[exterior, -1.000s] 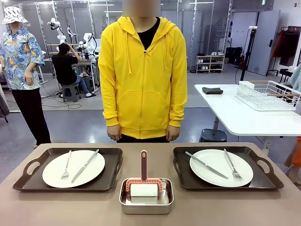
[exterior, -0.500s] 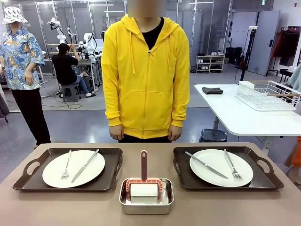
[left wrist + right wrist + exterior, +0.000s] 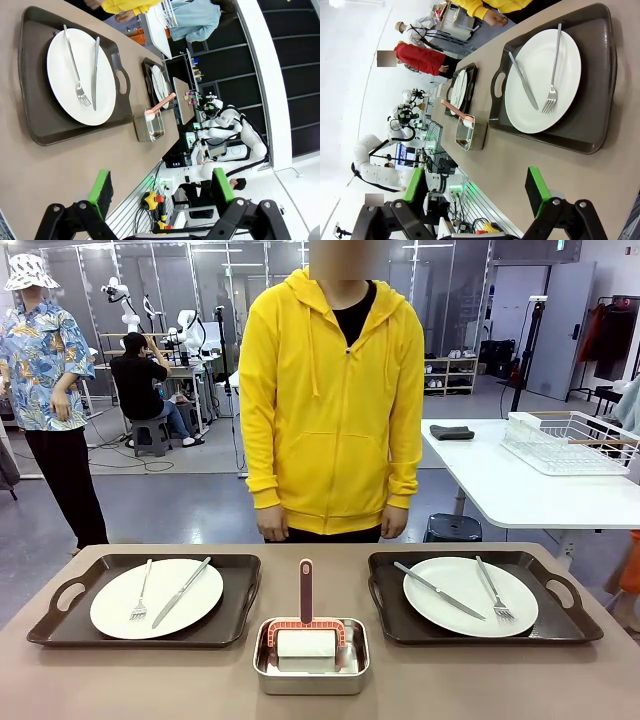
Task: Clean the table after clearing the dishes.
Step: When the left (or right) Handle tray is removed, use the left hand (or right hand) to clean the left (or right) side of the table with the Lint Roller.
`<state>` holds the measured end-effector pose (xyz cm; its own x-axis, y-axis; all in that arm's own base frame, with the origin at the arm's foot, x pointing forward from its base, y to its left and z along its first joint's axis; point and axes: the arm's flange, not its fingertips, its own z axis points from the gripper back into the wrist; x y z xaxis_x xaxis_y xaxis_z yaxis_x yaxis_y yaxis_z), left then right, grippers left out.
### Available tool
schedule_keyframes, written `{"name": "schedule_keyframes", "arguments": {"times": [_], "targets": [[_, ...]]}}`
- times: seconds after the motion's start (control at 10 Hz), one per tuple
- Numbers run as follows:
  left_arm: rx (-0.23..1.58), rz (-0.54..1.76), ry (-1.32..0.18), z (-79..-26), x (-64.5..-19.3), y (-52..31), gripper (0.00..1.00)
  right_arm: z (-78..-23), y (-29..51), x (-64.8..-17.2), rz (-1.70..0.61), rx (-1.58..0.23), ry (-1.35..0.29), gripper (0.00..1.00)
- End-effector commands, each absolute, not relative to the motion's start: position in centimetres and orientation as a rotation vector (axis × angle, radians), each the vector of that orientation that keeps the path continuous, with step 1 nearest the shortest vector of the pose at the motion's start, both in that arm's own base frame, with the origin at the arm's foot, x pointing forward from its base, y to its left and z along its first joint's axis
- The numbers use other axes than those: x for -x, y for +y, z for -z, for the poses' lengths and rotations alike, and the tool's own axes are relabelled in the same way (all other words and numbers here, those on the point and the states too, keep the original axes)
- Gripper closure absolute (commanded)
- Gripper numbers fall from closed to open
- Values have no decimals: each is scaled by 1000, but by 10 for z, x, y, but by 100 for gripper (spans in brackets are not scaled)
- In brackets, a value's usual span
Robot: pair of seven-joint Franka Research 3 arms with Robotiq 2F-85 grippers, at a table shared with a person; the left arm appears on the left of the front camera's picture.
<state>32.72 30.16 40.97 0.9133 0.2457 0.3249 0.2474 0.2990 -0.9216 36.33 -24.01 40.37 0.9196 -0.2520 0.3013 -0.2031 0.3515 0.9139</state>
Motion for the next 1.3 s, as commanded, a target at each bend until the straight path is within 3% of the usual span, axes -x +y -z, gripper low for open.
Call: {"name": "schedule_keyframes", "arguments": {"times": [0.0, 1.2], "targets": [[1283, 8, -455, -410, -326, 302, 0, -405, -241, -362, 25, -1227, -433, 0], [1283, 8, -455, -410, -326, 302, 0, -405, -241, -362, 25, -1227, -433, 0]]}}
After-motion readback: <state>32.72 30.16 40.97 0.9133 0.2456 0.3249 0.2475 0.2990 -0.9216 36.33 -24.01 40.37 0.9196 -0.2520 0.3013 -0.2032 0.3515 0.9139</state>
